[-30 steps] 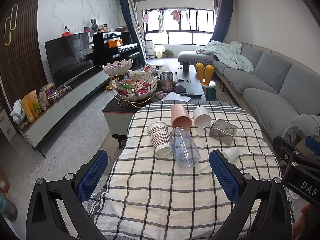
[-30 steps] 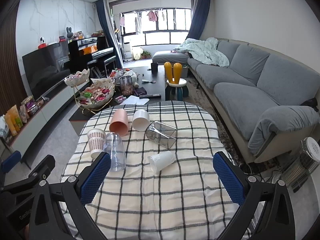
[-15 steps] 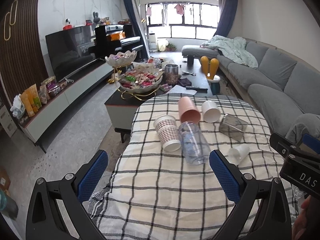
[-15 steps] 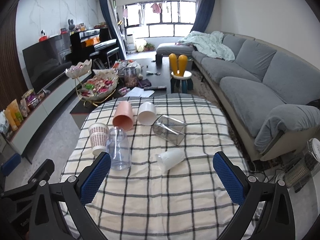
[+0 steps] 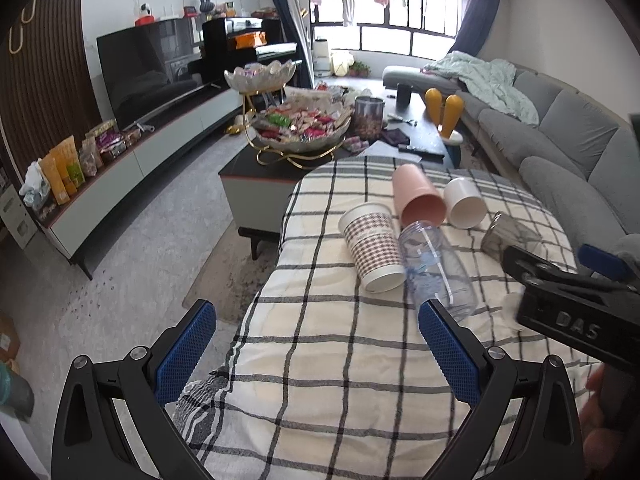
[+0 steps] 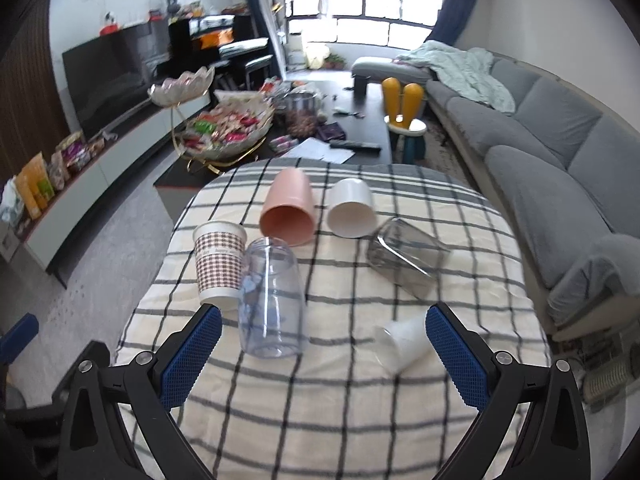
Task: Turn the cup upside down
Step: 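Move the right gripper to the clear plastic bottle and close on it, then lift the bottle with the right gripper, stand it upright, open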
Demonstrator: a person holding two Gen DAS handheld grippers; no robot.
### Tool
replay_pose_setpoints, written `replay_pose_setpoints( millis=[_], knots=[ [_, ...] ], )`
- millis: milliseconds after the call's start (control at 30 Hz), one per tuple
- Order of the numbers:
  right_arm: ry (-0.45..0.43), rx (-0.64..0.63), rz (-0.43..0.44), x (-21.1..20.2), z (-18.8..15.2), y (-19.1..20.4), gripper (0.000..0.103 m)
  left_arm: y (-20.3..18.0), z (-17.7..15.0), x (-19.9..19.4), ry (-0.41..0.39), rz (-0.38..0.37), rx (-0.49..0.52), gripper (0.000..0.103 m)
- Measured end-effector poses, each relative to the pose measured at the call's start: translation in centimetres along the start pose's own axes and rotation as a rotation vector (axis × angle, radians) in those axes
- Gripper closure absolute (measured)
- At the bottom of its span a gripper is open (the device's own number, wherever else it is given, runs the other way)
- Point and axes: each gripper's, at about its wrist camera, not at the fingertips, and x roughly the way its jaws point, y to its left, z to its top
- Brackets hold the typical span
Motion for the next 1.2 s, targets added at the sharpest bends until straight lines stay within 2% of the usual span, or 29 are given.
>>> replay_pose_setpoints(
  millis=[200,500,600,700,833,1067,1200],
  knots=[
    [0.085,-0.047,0.011,5.3,0.8,1.7,0.001,1.1,0.0,3.4,0.036,0.034,-0.032,0.0],
    [0.178,-0.074,0.018,10.9,0.7,3.4,0.003,3.0,-0.3,7.6,0.081,0.075,-0.08,0.0],
    [0.206,-0.073,0.019,12.4,0.5,3.6,0.006,3.4,-0.6,8.6,0.102,0.076,-0.1,0.0],
    [0.227,-0.07,0.035,13.3,0.3,3.7,0.015,3.6,-0.8,9.2,0.115,0.072,-0.108,0.0],
    [0.231,-0.063,0.062,13.7,0.2,3.9,0.031,3.8,-0.7,9.6,0.119,0.065,-0.117,0.0],
    [0.22,-0.018,0.094,12.4,-0.2,3.4,0.031,4.6,-0.8,8.4,0.113,0.067,-0.135,0.0],
    [0.204,0.072,0.123,10.1,-0.4,2.4,0.031,5.2,-0.7,6.3,0.1,0.065,-0.136,0.0]
  ],
)
